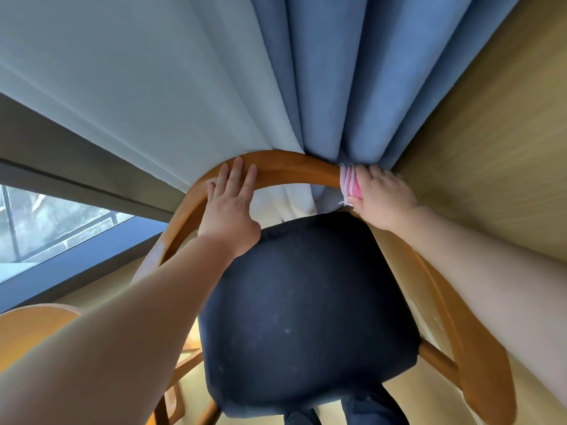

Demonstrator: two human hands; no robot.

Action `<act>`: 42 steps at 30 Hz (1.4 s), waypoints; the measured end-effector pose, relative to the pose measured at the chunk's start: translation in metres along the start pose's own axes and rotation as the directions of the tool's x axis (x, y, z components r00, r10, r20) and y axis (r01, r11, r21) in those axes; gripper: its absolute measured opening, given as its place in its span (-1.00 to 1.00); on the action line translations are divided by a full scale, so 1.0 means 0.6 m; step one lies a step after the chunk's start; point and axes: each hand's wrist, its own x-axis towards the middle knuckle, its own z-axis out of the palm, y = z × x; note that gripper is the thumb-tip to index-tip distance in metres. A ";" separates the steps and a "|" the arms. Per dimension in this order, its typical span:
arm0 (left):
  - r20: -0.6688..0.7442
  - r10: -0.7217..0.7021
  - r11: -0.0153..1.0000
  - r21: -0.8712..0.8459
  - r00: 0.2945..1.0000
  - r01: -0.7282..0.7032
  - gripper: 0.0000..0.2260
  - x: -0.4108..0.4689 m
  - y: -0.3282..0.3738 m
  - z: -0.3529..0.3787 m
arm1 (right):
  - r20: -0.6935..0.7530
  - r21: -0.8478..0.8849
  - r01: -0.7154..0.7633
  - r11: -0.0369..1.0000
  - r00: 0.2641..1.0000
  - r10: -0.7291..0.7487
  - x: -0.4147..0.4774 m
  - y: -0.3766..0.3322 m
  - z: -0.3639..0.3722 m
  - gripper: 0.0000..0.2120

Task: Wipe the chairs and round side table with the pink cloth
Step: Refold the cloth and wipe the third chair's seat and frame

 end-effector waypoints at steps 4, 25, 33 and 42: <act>0.007 -0.011 1.000 0.023 1.000 0.011 -0.12 0.002 0.003 0.001 | 0.018 0.016 -0.054 0.998 0.998 0.053 -0.030 0.021 0.003 -0.49; 0.226 0.490 0.854 0.065 0.842 -0.515 -0.27 0.072 0.237 0.072 | -0.039 0.153 -0.200 0.968 0.977 0.208 -0.111 0.066 0.026 -0.12; 0.270 0.486 0.839 0.124 0.831 -0.530 -0.17 0.079 0.231 0.077 | -0.119 0.064 -0.272 0.960 0.953 0.278 -0.143 0.070 0.050 -0.16; 0.242 0.534 0.814 0.110 0.810 -0.570 -0.09 0.082 0.221 0.084 | -0.069 0.111 -0.562 0.819 0.818 0.571 -0.334 0.074 0.096 -0.11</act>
